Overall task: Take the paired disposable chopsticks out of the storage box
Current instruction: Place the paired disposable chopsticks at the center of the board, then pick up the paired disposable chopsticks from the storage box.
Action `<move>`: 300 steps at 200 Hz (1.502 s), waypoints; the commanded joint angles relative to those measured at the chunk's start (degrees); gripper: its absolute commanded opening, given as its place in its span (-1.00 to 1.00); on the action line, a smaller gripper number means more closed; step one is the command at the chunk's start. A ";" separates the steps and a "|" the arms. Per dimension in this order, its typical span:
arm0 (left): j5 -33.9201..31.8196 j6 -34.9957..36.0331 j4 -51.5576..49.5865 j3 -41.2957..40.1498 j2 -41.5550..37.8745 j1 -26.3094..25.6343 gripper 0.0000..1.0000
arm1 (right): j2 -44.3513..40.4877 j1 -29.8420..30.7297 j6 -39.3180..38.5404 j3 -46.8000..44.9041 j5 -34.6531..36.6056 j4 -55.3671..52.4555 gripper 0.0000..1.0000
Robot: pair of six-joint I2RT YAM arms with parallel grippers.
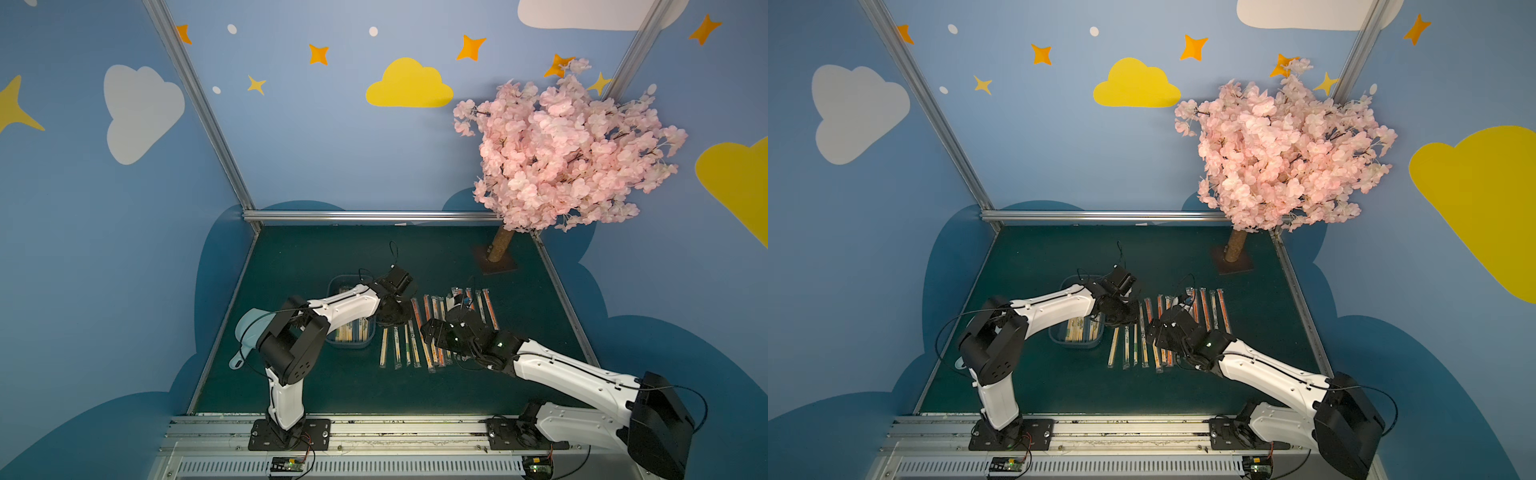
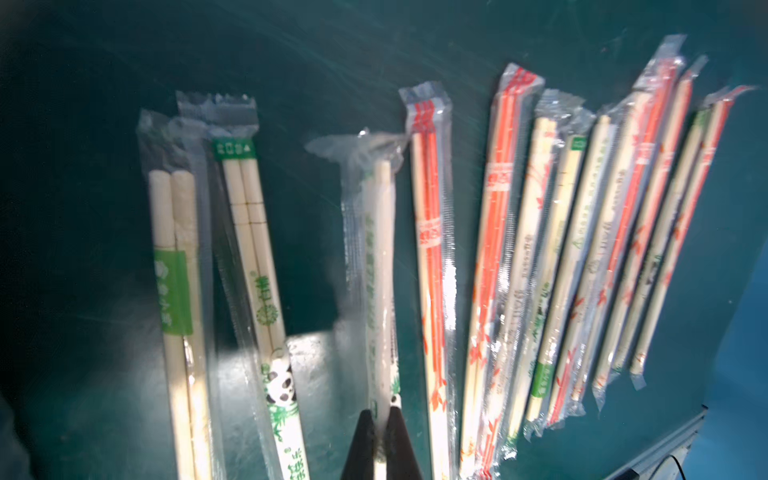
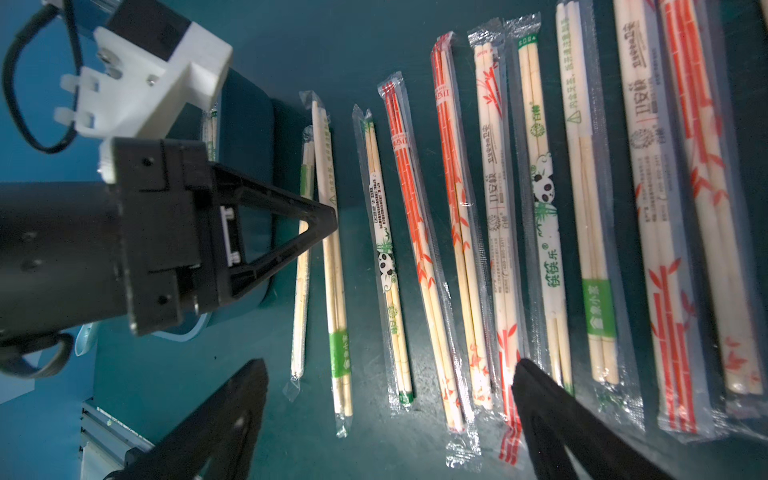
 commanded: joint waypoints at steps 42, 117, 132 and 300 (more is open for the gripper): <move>-0.87 0.71 -1.88 0.82 -0.67 0.02 -0.38 | 2.61 -0.13 0.00 2.68 -2.27 -0.23 0.90; -8.69 9.38 -7.19 2.86 -11.86 7.35 0.31 | 10.57 -0.05 -2.30 9.31 -5.01 -0.87 0.90; -9.47 11.14 -7.45 1.34 -13.49 10.34 0.38 | 12.93 -0.15 -2.36 11.32 -5.55 -1.38 0.90; -1.36 20.68 -8.43 0.95 -1.66 22.12 -0.43 | 36.95 -0.14 -5.34 31.86 -16.24 -7.95 0.87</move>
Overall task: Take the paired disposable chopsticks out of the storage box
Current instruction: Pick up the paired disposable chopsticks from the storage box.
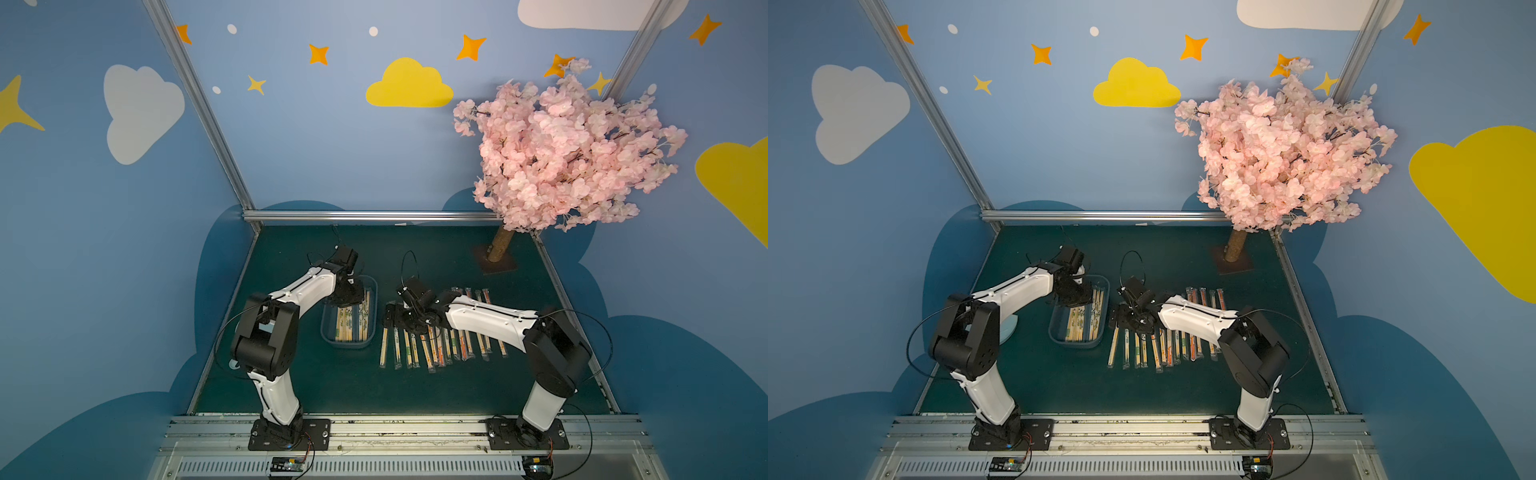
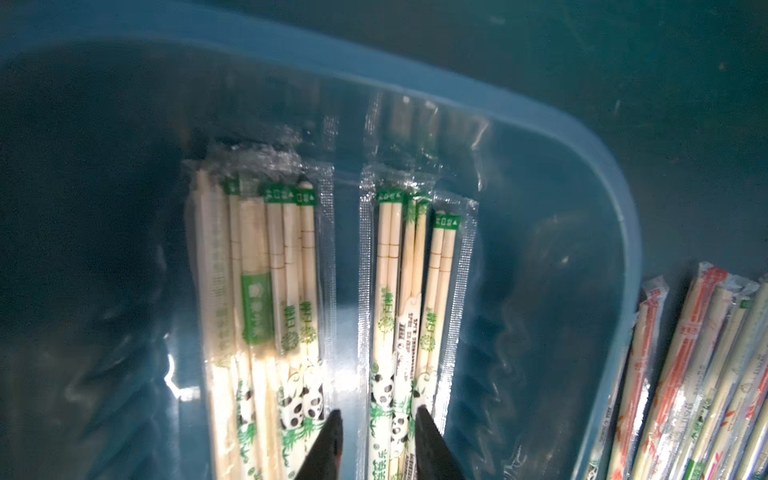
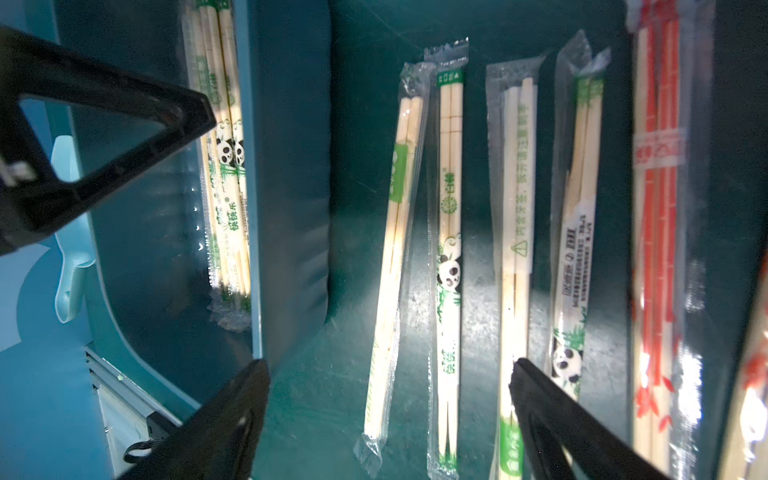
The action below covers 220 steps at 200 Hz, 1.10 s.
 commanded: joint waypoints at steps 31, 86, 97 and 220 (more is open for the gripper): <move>2.45 0.76 -0.59 2.32 3.49 0.21 -0.46 | 1.67 -0.13 -0.64 1.71 -1.25 -1.60 0.87; 1.07 1.13 -1.18 2.88 6.55 0.09 -0.48 | 1.80 -0.16 -0.79 1.69 -1.43 -1.64 0.87; 0.29 1.22 -1.83 3.45 7.21 -0.10 -0.48 | 1.92 -0.14 -0.74 1.78 -1.57 -1.58 0.87; -7.51 2.64 -8.57 8.62 12.55 -2.92 -0.43 | 1.41 -0.14 -0.86 1.17 -1.60 -1.29 0.87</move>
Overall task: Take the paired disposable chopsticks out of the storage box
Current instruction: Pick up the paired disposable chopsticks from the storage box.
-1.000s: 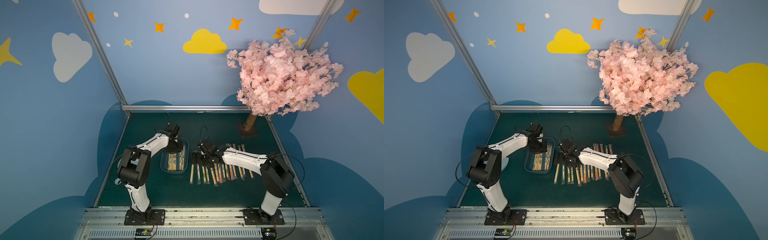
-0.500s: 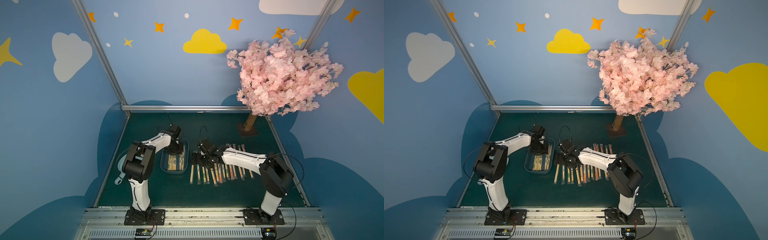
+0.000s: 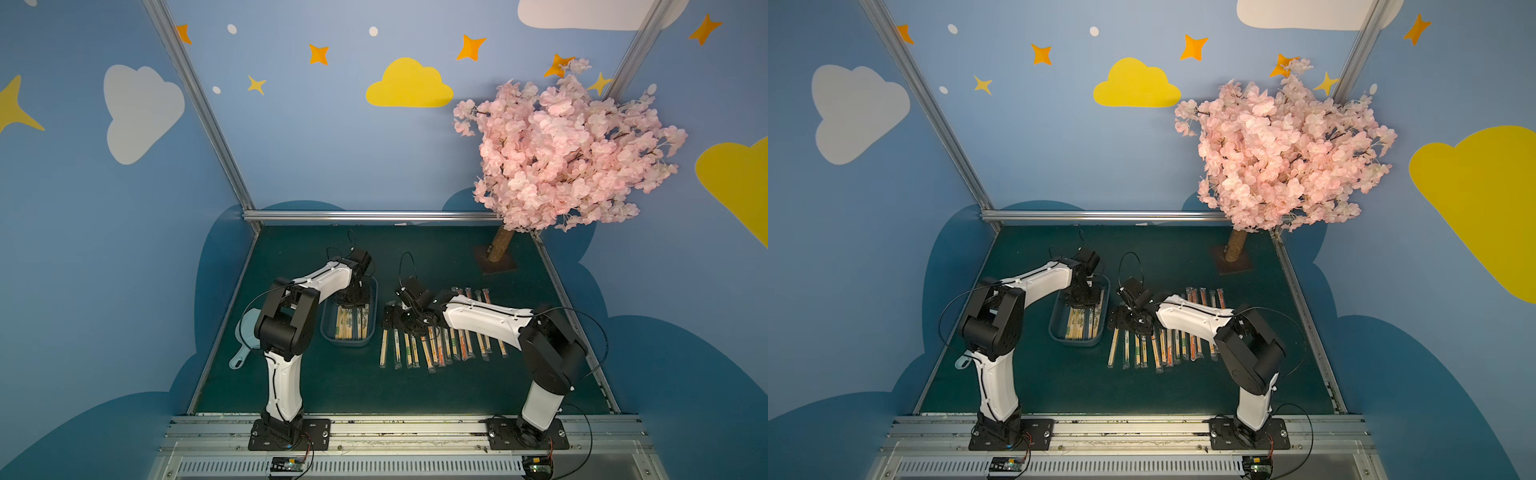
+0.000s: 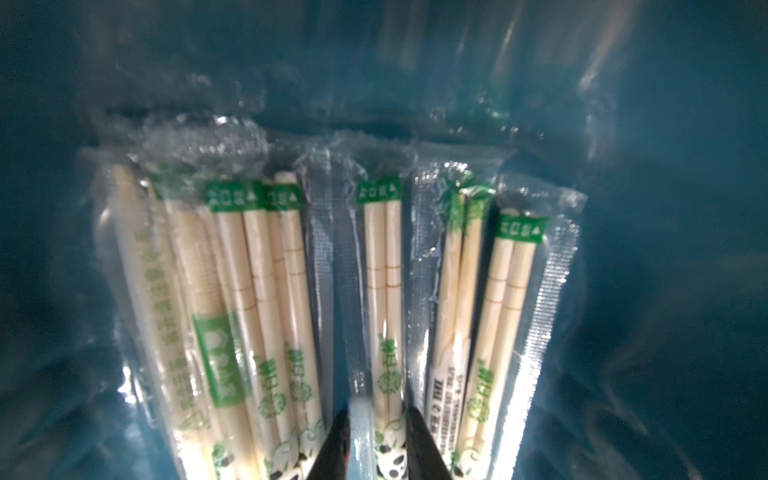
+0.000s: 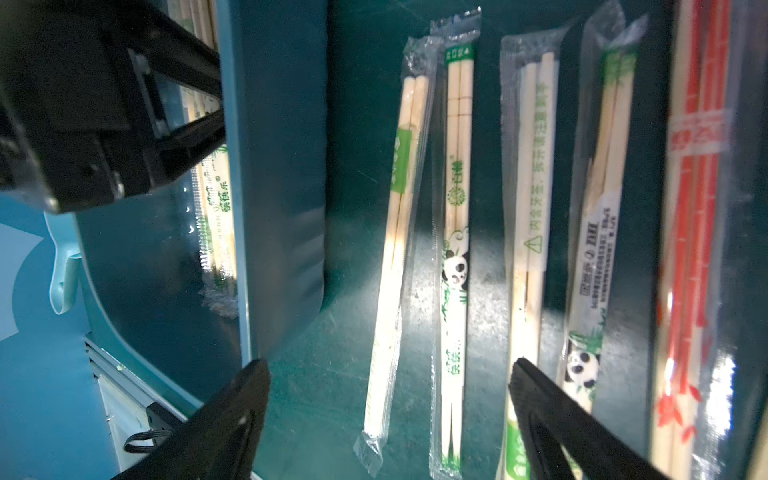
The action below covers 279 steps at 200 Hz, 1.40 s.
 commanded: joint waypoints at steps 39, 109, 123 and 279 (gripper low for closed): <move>2.45 0.40 -1.53 -0.11 2.66 0.03 -0.58 | -0.08 -0.13 -0.58 0.36 0.03 -0.90 0.87; 2.11 0.63 -1.61 -0.04 0.40 0.19 -0.83 | -0.28 -0.13 -0.71 0.00 -0.15 -0.50 0.87; 2.23 0.68 -1.86 0.32 -0.34 0.42 -0.83 | -0.28 -0.13 -0.71 -0.07 -0.16 -0.47 0.87; 6.67 2.17 -5.22 2.44 -12.64 1.36 -0.87 | -0.26 -0.21 -0.74 -0.40 0.30 -0.28 0.87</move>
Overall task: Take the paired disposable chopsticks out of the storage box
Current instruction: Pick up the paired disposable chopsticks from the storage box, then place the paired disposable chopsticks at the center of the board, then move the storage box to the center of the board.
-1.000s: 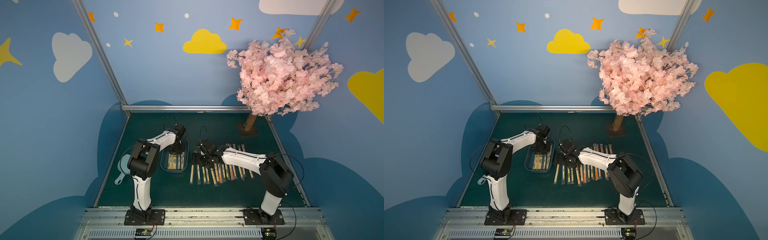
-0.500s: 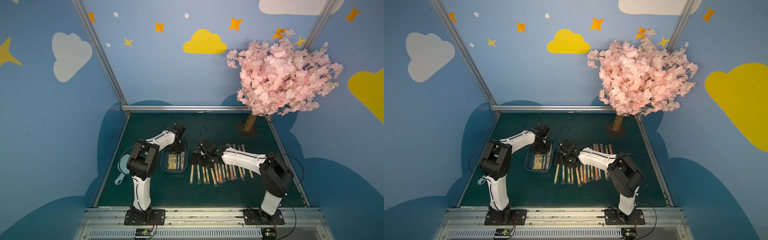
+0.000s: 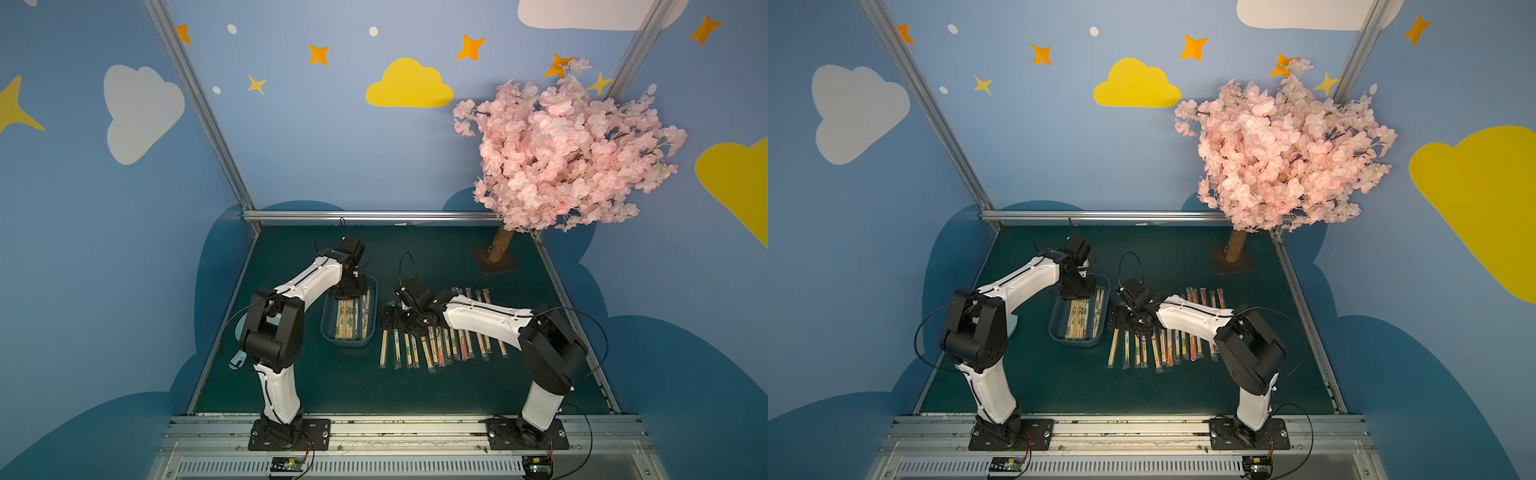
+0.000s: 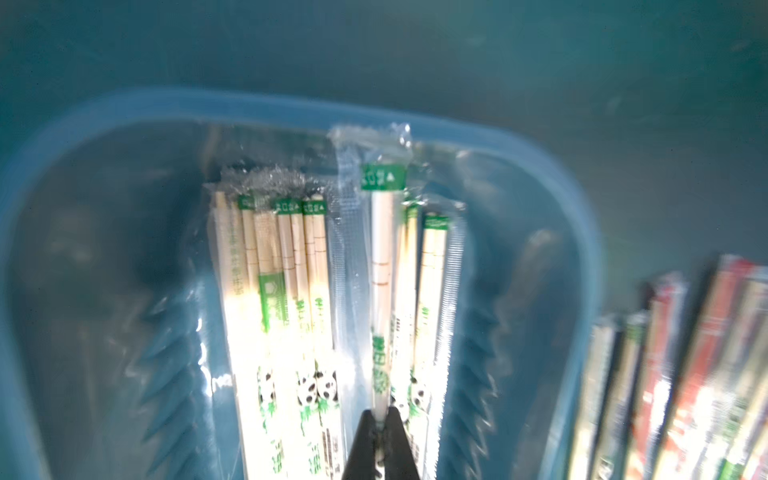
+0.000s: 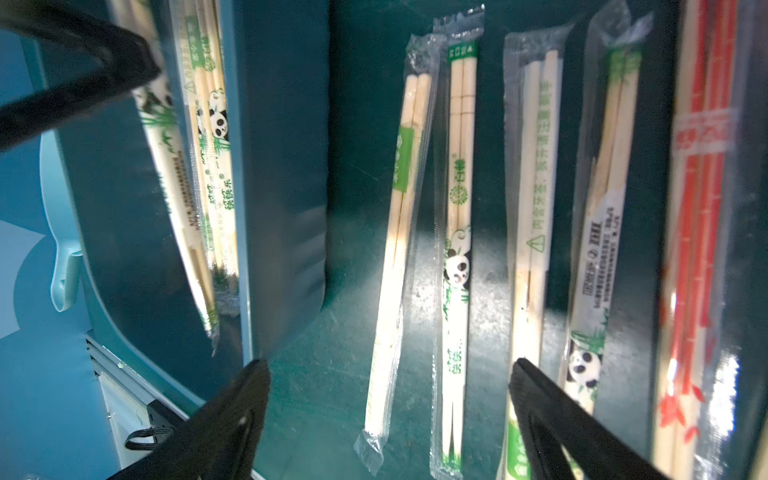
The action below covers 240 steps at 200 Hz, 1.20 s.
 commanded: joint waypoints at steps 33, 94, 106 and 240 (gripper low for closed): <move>5.40 -0.29 -2.12 -1.01 -7.85 -2.14 -0.86 | -1.99 -0.65 -0.44 -2.24 1.74 -0.30 0.87; 5.35 -8.30 4.51 -10.58 -14.08 -10.10 -0.86 | -7.02 -1.76 1.76 -9.31 4.64 1.37 0.87; 5.39 -9.49 5.58 -11.94 -14.13 -11.18 -0.86 | -7.59 -1.97 2.11 -10.32 4.74 1.55 0.87; 2.01 -10.32 7.57 -15.69 -9.49 -9.36 -0.88 | -8.45 -2.13 2.32 -11.60 4.15 1.46 0.87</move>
